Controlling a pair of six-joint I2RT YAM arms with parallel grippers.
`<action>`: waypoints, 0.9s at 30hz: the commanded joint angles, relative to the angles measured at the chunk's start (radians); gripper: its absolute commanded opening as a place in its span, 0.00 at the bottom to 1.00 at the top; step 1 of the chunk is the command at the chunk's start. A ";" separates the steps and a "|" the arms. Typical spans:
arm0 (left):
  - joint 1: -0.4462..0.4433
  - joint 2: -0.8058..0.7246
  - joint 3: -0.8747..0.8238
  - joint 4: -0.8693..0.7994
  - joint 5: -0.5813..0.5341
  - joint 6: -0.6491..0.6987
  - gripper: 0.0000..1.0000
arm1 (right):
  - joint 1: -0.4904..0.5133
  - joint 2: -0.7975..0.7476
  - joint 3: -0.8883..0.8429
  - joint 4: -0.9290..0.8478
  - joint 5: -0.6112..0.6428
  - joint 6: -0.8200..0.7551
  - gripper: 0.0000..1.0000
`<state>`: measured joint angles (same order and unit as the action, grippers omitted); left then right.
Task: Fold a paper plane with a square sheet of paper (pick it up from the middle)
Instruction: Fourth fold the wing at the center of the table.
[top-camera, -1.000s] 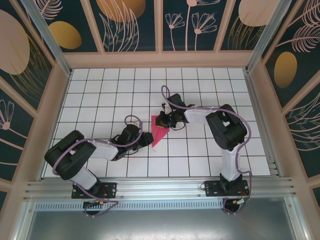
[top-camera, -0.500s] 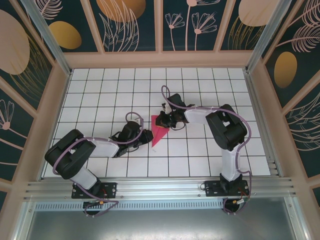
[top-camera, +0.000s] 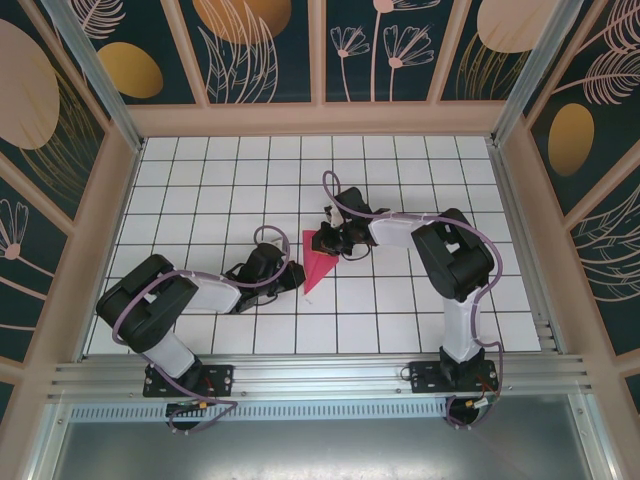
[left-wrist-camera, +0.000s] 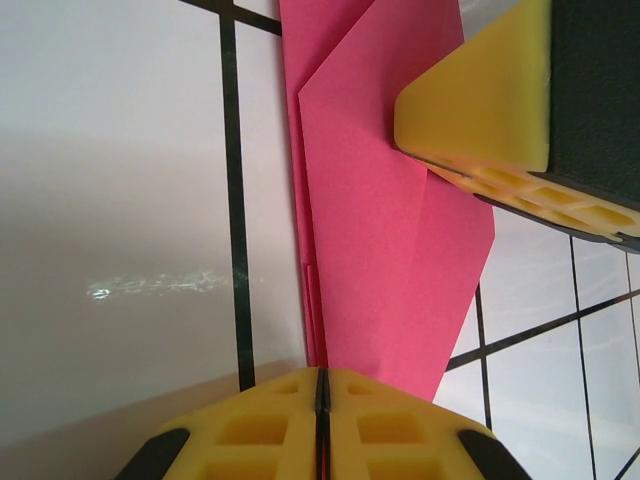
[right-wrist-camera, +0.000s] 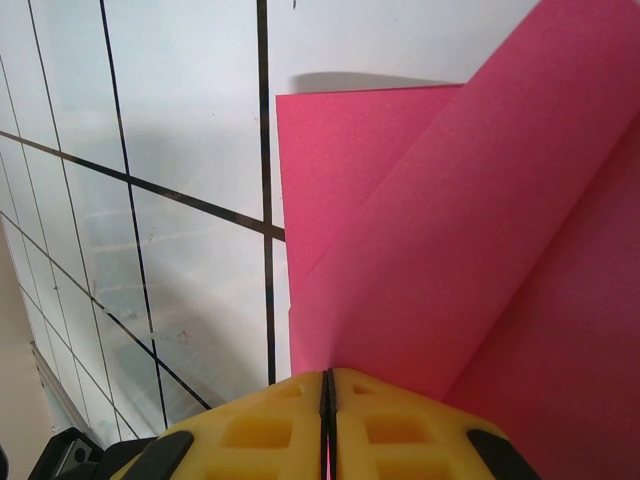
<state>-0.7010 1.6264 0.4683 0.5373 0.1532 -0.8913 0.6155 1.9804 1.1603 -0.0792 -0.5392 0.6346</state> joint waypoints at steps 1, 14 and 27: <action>0.007 0.016 0.017 -0.023 0.000 0.025 0.12 | 0.006 -0.008 0.013 -0.006 0.016 0.005 0.13; 0.007 0.033 0.044 -0.062 0.001 0.052 0.13 | 0.013 0.028 0.004 -0.035 0.060 0.001 0.12; 0.006 -0.001 0.062 -0.113 -0.027 0.064 0.15 | 0.021 0.051 -0.017 -0.063 0.136 -0.001 0.11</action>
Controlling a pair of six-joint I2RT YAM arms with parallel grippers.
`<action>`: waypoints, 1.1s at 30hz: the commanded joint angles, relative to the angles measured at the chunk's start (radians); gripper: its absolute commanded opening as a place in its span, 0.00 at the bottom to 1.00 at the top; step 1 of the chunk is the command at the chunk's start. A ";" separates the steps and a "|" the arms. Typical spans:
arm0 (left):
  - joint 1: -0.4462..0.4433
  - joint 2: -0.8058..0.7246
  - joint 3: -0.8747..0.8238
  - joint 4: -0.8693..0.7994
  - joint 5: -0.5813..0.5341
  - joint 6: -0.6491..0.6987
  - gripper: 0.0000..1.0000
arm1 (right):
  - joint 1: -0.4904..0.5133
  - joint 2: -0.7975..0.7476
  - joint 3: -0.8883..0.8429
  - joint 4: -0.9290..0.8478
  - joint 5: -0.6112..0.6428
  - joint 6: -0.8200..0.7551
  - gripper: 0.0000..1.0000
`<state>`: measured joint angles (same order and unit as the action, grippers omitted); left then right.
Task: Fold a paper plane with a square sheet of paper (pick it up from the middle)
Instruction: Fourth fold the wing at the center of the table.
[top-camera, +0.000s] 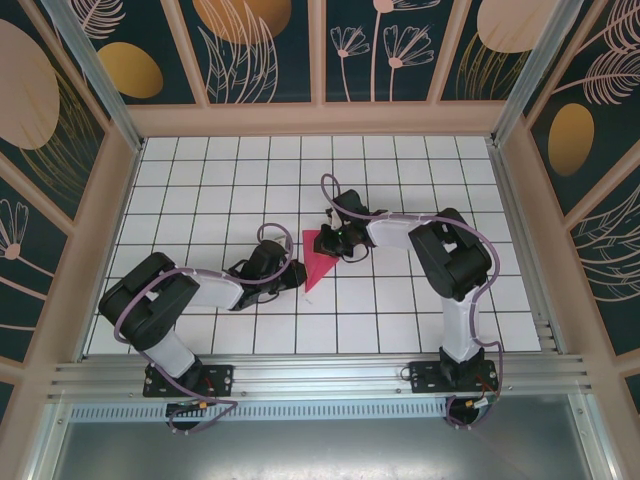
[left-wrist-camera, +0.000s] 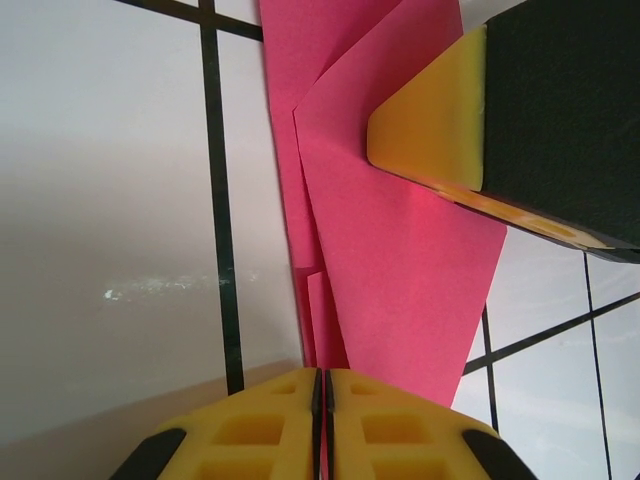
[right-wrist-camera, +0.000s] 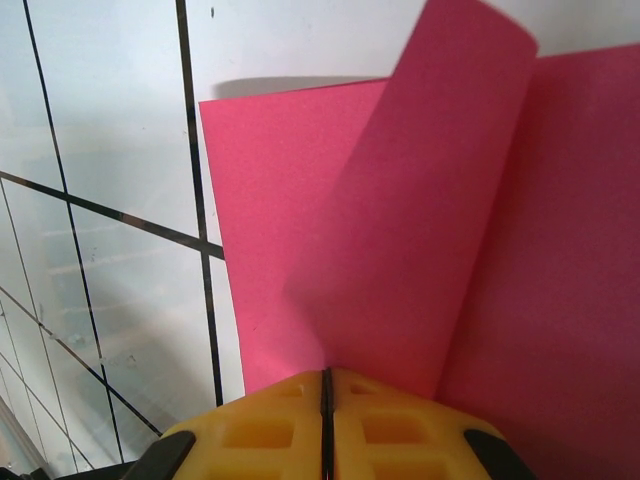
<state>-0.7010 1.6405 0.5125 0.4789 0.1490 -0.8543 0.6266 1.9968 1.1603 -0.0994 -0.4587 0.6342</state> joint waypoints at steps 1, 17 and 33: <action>0.006 -0.030 0.022 -0.063 -0.025 0.028 0.15 | 0.010 0.035 -0.018 -0.040 0.054 -0.001 0.11; 0.007 -0.043 0.116 -0.097 -0.020 0.046 0.14 | 0.015 0.033 -0.010 -0.028 0.045 0.007 0.11; 0.007 0.018 0.109 -0.095 -0.009 0.044 0.09 | 0.016 0.017 0.002 0.017 -0.025 0.001 0.13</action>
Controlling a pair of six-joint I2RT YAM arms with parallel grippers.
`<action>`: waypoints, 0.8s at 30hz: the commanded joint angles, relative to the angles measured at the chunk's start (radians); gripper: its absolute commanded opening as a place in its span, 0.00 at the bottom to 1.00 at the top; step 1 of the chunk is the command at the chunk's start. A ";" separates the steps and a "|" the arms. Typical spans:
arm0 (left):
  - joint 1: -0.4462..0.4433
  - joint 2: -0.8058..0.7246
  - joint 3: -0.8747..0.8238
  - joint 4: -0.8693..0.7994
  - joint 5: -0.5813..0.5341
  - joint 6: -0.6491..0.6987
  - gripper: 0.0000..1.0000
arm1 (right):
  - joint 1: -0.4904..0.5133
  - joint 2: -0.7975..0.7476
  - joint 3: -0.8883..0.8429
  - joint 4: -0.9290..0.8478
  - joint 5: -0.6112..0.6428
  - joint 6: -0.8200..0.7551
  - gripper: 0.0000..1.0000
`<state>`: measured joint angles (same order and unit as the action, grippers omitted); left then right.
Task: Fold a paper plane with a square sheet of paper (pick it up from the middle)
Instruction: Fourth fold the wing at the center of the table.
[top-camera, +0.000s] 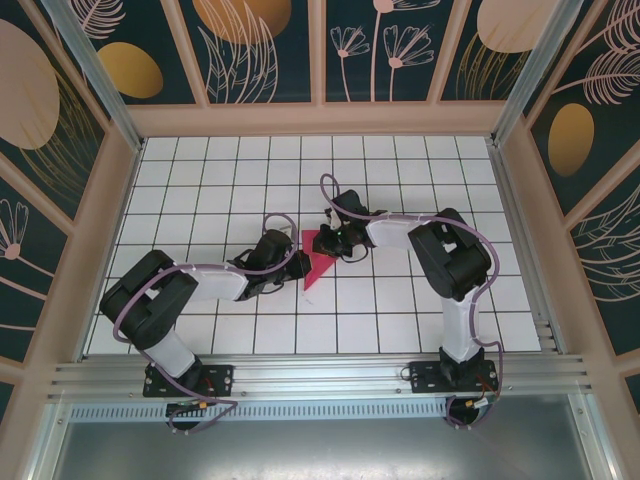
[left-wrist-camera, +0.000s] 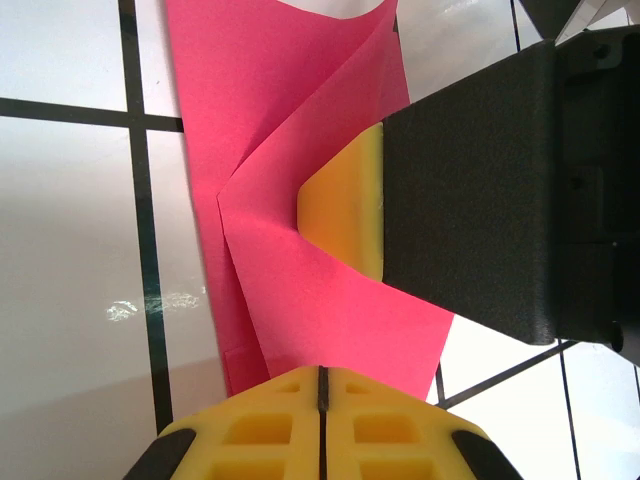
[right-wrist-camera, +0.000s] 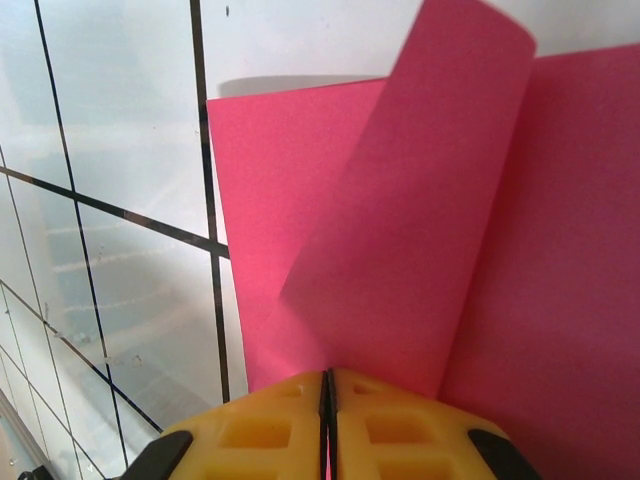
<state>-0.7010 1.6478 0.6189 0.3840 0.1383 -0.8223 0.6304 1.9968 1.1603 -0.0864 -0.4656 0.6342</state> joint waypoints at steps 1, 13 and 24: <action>0.006 0.010 -0.002 0.003 0.003 0.010 0.09 | 0.012 0.020 0.007 0.000 -0.020 -0.002 0.13; 0.007 -0.031 -0.052 0.020 -0.036 -0.017 0.09 | 0.013 0.014 0.003 0.032 -0.054 -0.004 0.16; 0.007 -0.011 -0.040 -0.010 -0.059 0.000 0.09 | 0.013 0.021 0.006 0.015 -0.045 -0.008 0.17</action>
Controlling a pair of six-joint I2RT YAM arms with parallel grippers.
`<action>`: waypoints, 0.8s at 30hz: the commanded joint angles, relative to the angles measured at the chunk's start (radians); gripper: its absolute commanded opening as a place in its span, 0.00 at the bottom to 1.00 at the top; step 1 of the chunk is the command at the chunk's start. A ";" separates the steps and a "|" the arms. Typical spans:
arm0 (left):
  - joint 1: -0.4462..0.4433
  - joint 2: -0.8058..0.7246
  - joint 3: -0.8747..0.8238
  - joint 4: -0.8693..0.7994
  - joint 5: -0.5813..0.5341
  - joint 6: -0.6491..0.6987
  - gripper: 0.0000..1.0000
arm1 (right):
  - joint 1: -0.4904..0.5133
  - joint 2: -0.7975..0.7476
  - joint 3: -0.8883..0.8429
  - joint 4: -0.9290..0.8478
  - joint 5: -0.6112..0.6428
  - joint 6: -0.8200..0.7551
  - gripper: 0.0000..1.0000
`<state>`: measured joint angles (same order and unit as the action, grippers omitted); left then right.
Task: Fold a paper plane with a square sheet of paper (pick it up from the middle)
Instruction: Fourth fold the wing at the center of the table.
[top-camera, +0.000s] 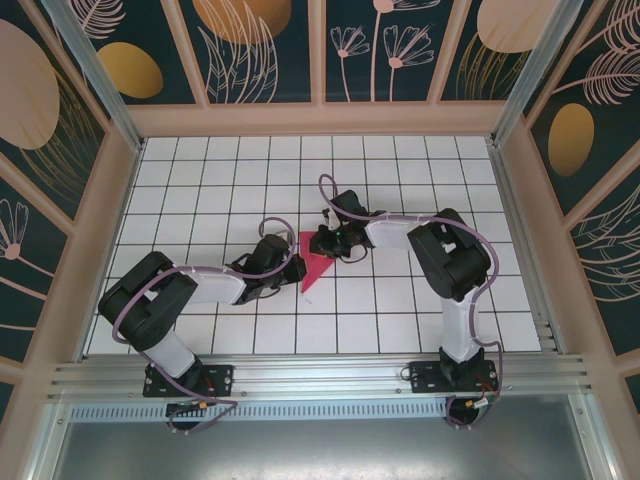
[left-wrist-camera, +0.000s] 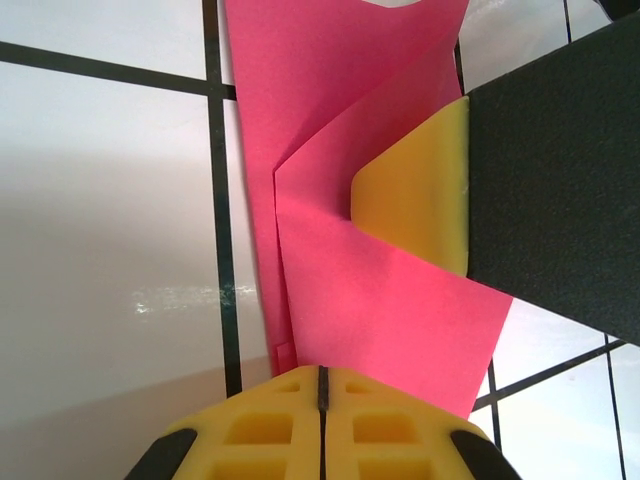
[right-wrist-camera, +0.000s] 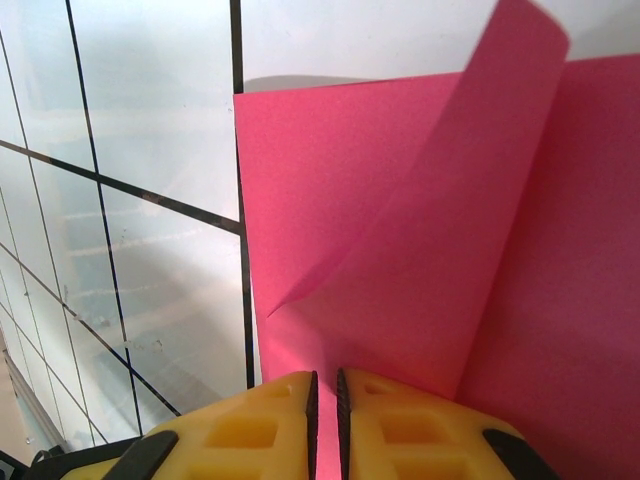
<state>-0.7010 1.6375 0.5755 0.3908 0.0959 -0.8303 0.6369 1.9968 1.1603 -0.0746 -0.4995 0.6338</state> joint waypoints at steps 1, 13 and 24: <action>0.007 0.002 0.003 -0.018 -0.016 0.007 0.09 | 0.008 0.020 0.006 0.003 -0.011 -0.008 0.17; 0.007 0.029 -0.049 0.053 0.044 -0.042 0.09 | 0.010 0.027 0.027 -0.019 -0.014 -0.019 0.18; 0.007 0.046 -0.055 0.029 0.025 -0.035 0.09 | 0.013 -0.001 0.032 -0.019 -0.023 -0.022 0.20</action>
<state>-0.6991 1.6520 0.5327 0.4526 0.1261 -0.8658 0.6415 2.0018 1.1721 -0.0795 -0.5034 0.6300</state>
